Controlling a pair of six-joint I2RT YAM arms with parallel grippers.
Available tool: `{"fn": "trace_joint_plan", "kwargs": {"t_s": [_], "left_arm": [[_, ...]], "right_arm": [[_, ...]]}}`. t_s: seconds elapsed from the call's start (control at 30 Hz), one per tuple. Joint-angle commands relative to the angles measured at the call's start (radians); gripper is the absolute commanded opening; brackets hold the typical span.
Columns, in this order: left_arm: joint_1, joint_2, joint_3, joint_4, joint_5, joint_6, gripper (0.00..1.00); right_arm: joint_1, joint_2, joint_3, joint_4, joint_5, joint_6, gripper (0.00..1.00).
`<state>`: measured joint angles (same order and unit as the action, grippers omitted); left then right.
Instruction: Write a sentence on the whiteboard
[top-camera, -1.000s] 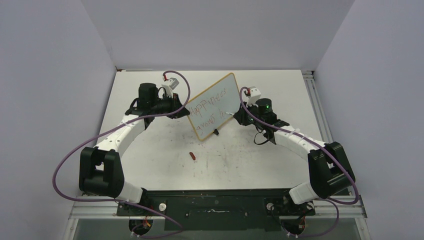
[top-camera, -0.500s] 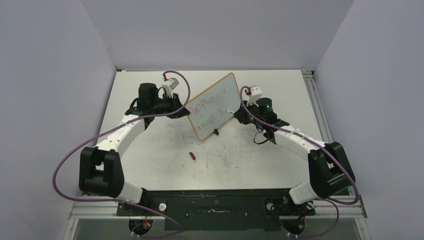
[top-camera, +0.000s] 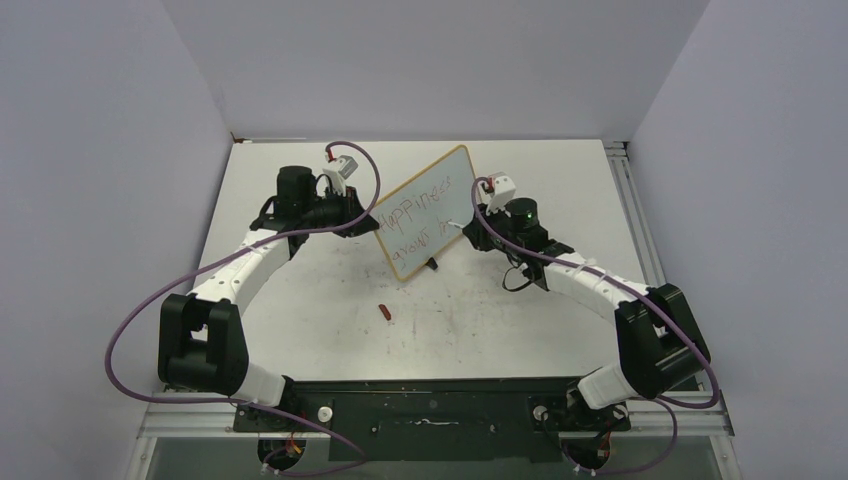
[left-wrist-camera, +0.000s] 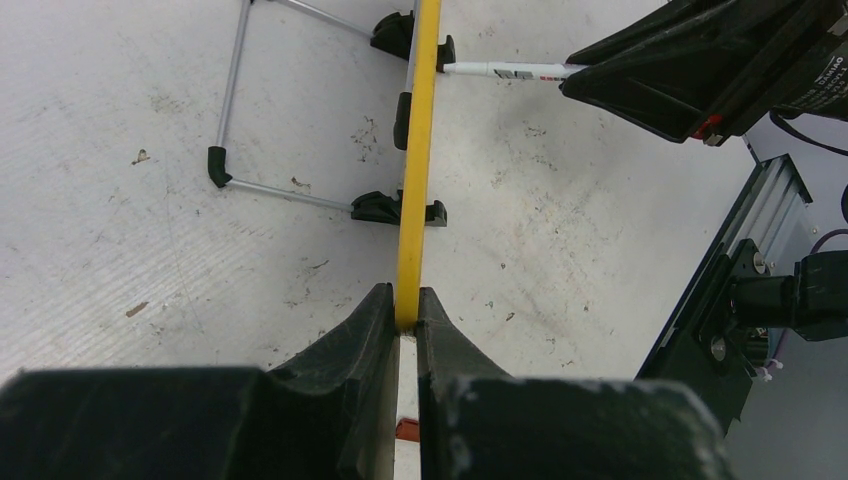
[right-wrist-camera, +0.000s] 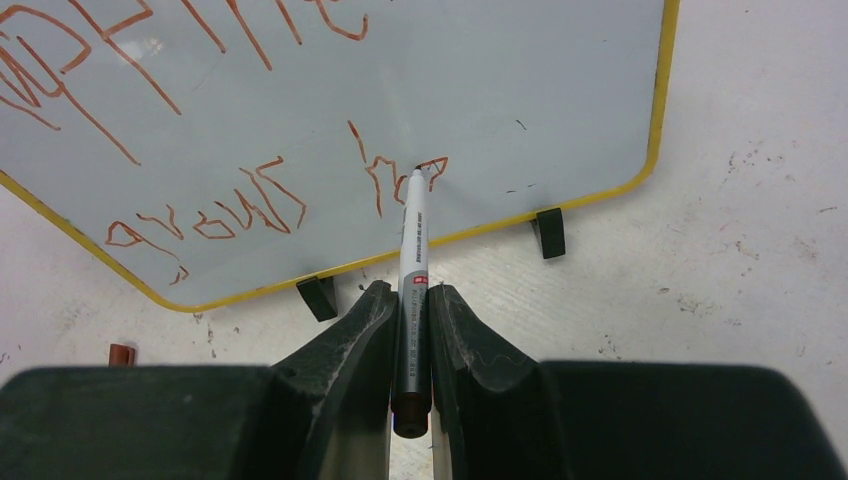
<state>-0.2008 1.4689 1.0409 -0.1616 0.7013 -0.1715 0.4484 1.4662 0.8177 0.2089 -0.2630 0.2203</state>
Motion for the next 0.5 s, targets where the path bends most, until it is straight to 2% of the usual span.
{"fn": "trace_joint_plan", "kwargs": {"t_s": [0.0, 0.47], "left_arm": [[0.006, -0.003, 0.046, 0.012, 0.043, -0.014, 0.00], [0.006, -0.010, 0.044, 0.014, 0.044, -0.014, 0.00]], "right_arm": [[0.039, -0.033, 0.030, 0.057, 0.021, -0.029, 0.05], [0.063, 0.000, 0.010, 0.006, 0.100, -0.033, 0.05]]}}
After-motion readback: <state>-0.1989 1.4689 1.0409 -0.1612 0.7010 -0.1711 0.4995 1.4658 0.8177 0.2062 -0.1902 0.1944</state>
